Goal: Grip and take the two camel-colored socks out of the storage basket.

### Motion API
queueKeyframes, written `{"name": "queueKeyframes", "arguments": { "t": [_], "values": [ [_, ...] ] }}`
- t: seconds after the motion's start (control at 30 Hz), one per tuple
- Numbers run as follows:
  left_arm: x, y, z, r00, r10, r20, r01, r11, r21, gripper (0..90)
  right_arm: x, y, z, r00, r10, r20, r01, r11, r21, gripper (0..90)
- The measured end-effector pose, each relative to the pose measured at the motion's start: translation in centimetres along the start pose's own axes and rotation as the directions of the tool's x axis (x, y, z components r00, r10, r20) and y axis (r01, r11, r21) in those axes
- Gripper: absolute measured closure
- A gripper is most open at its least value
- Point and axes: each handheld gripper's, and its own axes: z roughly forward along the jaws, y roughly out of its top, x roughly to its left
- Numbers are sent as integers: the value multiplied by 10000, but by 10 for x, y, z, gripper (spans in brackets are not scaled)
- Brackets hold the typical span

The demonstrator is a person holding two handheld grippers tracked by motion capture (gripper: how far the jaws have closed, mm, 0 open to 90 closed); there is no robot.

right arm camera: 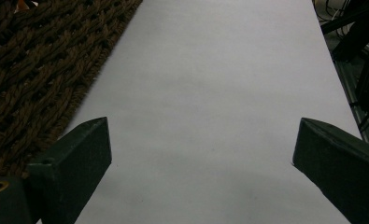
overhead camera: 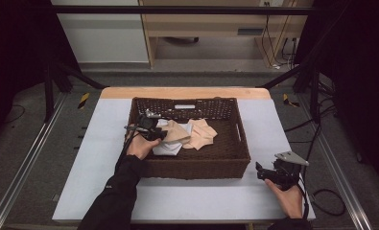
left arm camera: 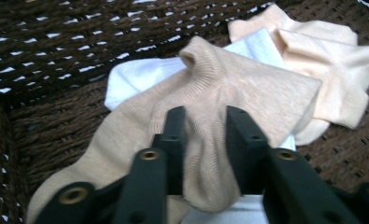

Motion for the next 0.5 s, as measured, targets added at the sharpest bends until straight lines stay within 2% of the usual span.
{"name": "queueKeyframes", "arguments": {
  "t": [0.1,0.23,0.3,0.37,0.4,0.43,0.5],
  "values": [
    [-1,1,-2,10000,2,91,-3,10000,17,806,0,0,0,10000,14,-18,-14,10000,-7,48],
    [-1,2,-6,9998,23,220,-19,9998,-191,834,0,0,0,10000,15,-8,-15,10000,8,48],
    [-2,2,-9,9997,106,233,-96,9990,-440,837,0,0,0,10000,-5,1,5,10000,-5,48],
    [-1,3,-14,9995,64,299,-37,9958,-916,839,0,0,-1,10000,29,12,-29,10000,-1,48],
    [-1,3,-14,9995,64,299,-37,9958,-916,840,0,0,-1,10000,29,12,-29,10000,-1,48],
    [-1,4,-18,9993,-2,365,48,9919,-1270,842,-1,0,-1,10000,6,24,-6,10000,-19,48],
    [-1,6,-22,9990,13,440,61,9859,-1675,843,-1,0,-1,10000,7,23,-7,10000,-14,48]
  ]
}}
